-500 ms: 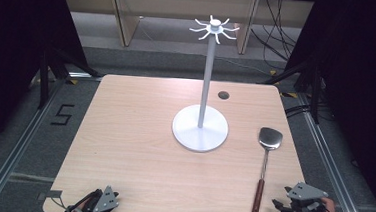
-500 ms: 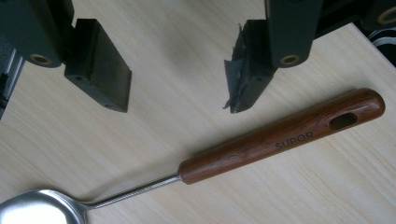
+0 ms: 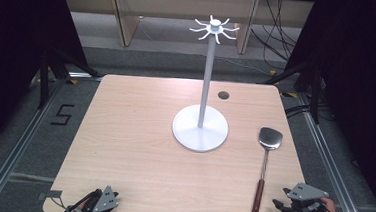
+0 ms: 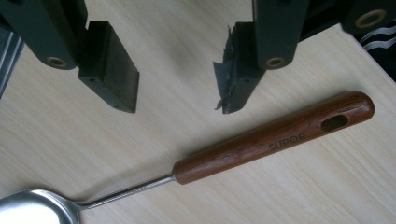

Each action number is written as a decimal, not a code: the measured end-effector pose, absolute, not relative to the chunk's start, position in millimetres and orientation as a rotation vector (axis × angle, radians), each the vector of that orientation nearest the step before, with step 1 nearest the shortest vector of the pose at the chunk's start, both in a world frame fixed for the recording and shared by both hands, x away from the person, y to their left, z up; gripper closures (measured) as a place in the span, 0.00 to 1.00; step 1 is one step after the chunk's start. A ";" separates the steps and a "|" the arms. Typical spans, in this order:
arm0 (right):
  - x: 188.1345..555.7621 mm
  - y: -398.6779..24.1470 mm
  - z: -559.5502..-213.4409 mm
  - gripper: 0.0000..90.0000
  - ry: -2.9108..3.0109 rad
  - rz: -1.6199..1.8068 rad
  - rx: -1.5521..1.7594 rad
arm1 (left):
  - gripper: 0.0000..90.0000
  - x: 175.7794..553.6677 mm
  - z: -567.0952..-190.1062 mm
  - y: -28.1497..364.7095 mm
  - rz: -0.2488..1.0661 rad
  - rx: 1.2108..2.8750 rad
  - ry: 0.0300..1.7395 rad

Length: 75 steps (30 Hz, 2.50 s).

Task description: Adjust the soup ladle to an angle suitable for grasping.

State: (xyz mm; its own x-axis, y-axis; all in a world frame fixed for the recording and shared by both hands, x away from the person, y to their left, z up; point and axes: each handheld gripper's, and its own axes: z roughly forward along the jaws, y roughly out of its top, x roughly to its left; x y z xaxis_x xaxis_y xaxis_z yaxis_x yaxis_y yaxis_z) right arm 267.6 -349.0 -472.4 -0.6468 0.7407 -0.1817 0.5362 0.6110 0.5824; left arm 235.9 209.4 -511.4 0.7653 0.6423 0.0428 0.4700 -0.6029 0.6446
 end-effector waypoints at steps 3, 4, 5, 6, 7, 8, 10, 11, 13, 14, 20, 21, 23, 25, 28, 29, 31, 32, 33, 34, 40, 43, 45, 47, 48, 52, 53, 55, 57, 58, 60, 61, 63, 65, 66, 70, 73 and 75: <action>266.7 -348.3 -471.9 0.65 2.442 0.702 0.998 | 0.17 236.1 -511.0 209.5 0.360 2.327 0.827; 266.7 -348.3 -471.9 0.65 2.442 0.702 0.998 | 0.17 235.9 -511.0 209.4 0.360 2.329 0.828; 266.2 -347.9 -471.9 0.70 2.441 0.715 0.995 | 0.17 236.0 -511.1 209.5 0.361 2.330 0.827; 266.2 -347.7 -471.0 0.77 2.443 0.725 0.974 | 0.17 236.1 -511.0 209.6 0.362 2.331 0.826; 265.3 -346.7 -470.9 0.80 2.441 0.734 0.980 | 0.17 236.2 -510.9 209.7 0.361 2.330 0.825; 265.2 -346.4 -470.1 0.84 2.441 0.743 0.959 | 0.17 236.3 -510.9 209.7 0.358 2.329 0.824; 264.2 -345.0 -469.7 0.89 2.451 0.753 0.935 | 0.17 236.1 -511.2 209.5 0.356 2.327 0.825; 263.9 -344.2 -469.7 0.93 2.453 0.764 0.925 | 0.17 236.3 -511.2 209.6 0.357 2.328 0.824; 264.1 -342.2 -470.6 0.97 2.463 0.782 0.918 | 0.17 236.6 -511.5 209.8 0.360 2.318 0.823; 264.3 -341.6 -470.8 0.99 2.473 0.777 0.915 | 0.17 236.4 -510.6 210.0 0.356 2.326 0.825; 266.6 -337.6 -476.8 1.00 2.518 0.775 0.889 | 0.17 236.2 -510.5 209.9 0.357 2.325 0.824; 267.1 -337.1 -477.4 1.00 2.521 0.779 0.886 | 0.17 236.2 -510.4 209.9 0.356 2.326 0.826; 267.5 -336.4 -478.1 1.00 2.525 0.779 0.883 | 0.17 236.6 -510.5 210.1 0.360 2.323 0.824; 268.0 -334.5 -479.9 1.00 2.548 0.777 0.876 | 0.17 236.4 -510.5 210.1 0.360 2.326 0.822; 270.4 -330.9 -484.5 1.00 2.548 0.781 0.841 | 0.17 236.5 -510.3 209.9 0.357 2.326 0.827; 269.9 -329.5 -484.2 1.00 2.574 0.758 0.858 | 0.17 236.5 -510.2 209.9 0.356 2.327 0.826; 270.6 -325.8 -487.8 1.00 2.569 0.764 0.849 | 0.17 236.8 -511.6 209.8 0.359 2.318 0.822; 272.0 -324.4 -489.0 1.00 2.570 0.769 0.831 | 0.17 236.3 -510.6 210.0 0.365 2.326 0.824; 271.8 -322.6 -489.6 1.00 2.585 0.755 0.842 | 0.17 236.5 -510.7 209.9 0.362 2.326 0.825; 273.2 -321.2 -490.8 1.00 2.586 0.761 0.823 | 0.17 236.4 -510.8 209.7 0.362 2.326 0.826; 279.3 -315.5 -492.3 1.00 2.596 0.773 0.823 | 0.17 236.6 -511.0 210.0 0.365 2.327 0.830; 285.6 -307.0 -492.9 1.00 2.605 0.770 0.802 | 0.17 238.0 -510.9 210.6 0.378 2.340 0.810; 287.6 -302.5 -493.5 1.00 2.606 0.766 0.791 | 0.17 236.3 -511.9 209.5 0.358 2.311 0.844; 288.9 -301.4 -493.6 1.00 2.603 0.771 0.771 | 0.17 237.3 -512.3 209.7 0.365 2.318 0.841; 289.9 -299.1 -492.5 1.00 2.600 0.776 0.761 | 0.17 237.1 -512.3 209.1 0.364 2.316 0.846; 296.8 -288.3 -490.4 1.00 2.602 0.770 0.722 | 0.17 236.4 -511.8 209.2 0.360 2.316 0.839; 298.3 -284.6 -490.4 1.00 2.605 0.768 0.722 | 0.17 236.6 -511.6 209.4 0.364 2.317 0.840; 302.0 -277.2 -490.9 1.00 2.612 0.766 0.710 | 0.17 236.8 -512.3 209.1 0.368 2.318 0.844; 306.3 -270.6 -491.4 1.00 2.618 0.754 0.676 | 0.17 236.2 -511.7 209.2 0.360 2.315 0.839; 307.3 -267.5 -491.3 1.00 2.624 0.751 0.682 | 0.17 236.4 -511.2 209.3 0.359 2.318 0.841; 311.4 -260.5 -491.1 1.00 2.624 0.751 0.671 | 0.17 236.4 -511.3 209.3 0.360 2.317 0.842; 314.1 -256.9 -490.7 1.00 2.626 0.752 0.639 | 0.17 236.1 -511.7 209.2 0.360 2.315 0.838; 318.8 -248.5 -489.6 1.00 2.630 0.749 0.608 | 0.17 236.4 -511.8 209.3 0.364 2.324 0.835; 321.8 -240.4 -489.8 1.00 2.639 0.744 0.623 | 0.17 236.1 -511.8 209.1 0.359 2.317 0.838; 323.9 -236.7 -490.3 1.00 2.647 0.735 0.613 | 0.17 235.9 -511.7 209.1 0.358 2.318 0.835; 334.3 -224.2 -492.1 1.00 2.659 0.736 0.567 | 0.17 236.1 -511.6 209.2 0.359 2.315 0.837; 338.1 -215.3 -491.2 1.00 2.660 0.724 0.576 | 0.17 235.8 -511.7 209.1 0.358 2.318 0.834; 341.6 -210.7 -490.5 0.98 2.667 0.720 0.544 | 0.17 236.0 -511.5 209.2 0.359 2.315 0.837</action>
